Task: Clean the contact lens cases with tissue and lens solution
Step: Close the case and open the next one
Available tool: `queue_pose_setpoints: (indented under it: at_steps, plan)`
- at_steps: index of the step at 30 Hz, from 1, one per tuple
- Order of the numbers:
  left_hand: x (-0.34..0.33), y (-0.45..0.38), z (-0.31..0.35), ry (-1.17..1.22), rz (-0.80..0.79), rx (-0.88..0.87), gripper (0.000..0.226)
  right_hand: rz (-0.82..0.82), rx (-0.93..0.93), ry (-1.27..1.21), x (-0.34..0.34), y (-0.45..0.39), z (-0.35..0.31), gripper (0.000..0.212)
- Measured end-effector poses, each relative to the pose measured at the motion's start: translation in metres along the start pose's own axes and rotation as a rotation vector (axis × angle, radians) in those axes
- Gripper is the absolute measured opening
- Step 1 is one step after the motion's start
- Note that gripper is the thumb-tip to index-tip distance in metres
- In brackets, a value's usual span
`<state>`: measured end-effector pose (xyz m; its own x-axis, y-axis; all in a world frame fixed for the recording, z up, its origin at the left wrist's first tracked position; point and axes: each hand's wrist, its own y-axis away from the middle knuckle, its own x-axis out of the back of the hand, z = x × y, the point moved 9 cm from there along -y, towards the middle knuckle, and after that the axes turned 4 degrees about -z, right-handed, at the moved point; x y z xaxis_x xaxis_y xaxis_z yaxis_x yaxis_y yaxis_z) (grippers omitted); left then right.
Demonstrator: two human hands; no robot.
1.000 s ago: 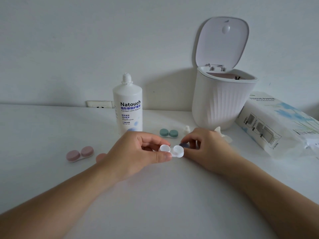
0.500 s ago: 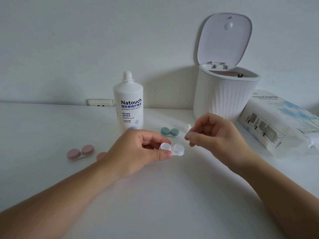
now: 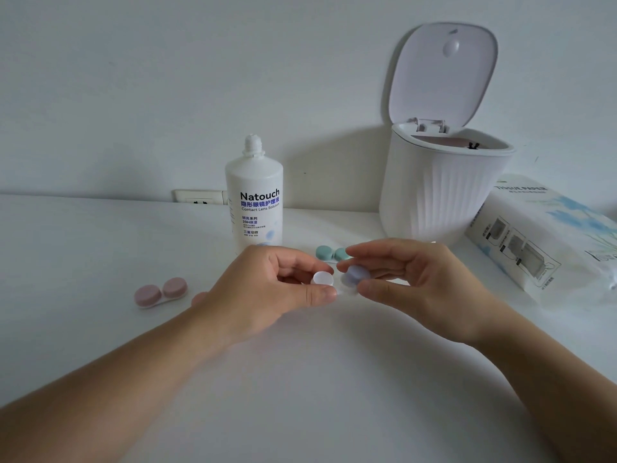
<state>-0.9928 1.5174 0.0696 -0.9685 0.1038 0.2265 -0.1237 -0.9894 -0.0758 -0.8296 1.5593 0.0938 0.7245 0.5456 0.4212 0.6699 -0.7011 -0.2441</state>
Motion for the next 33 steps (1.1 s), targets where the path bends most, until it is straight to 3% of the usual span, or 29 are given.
queue_pose_setpoints:
  at_steps: [22,25,29,33]
  plan:
    - [-0.005,0.000,-0.001,-0.046,-0.046,0.007,0.021,0.004,0.076,0.402,-0.006,0.005,-0.019,0.016]
    - [-0.005,0.000,-0.002,-0.051,-0.043,0.014,0.020,0.062,0.084,0.411,-0.006,0.004,-0.021,0.024]
    - [-0.003,-0.001,-0.002,-0.025,-0.030,0.015,0.019,0.032,0.028,0.328,-0.007,0.003,-0.014,0.050]
    - [-0.001,-0.002,-0.004,-0.018,-0.005,0.024,0.021,0.001,0.028,0.321,-0.003,0.005,-0.012,0.032]
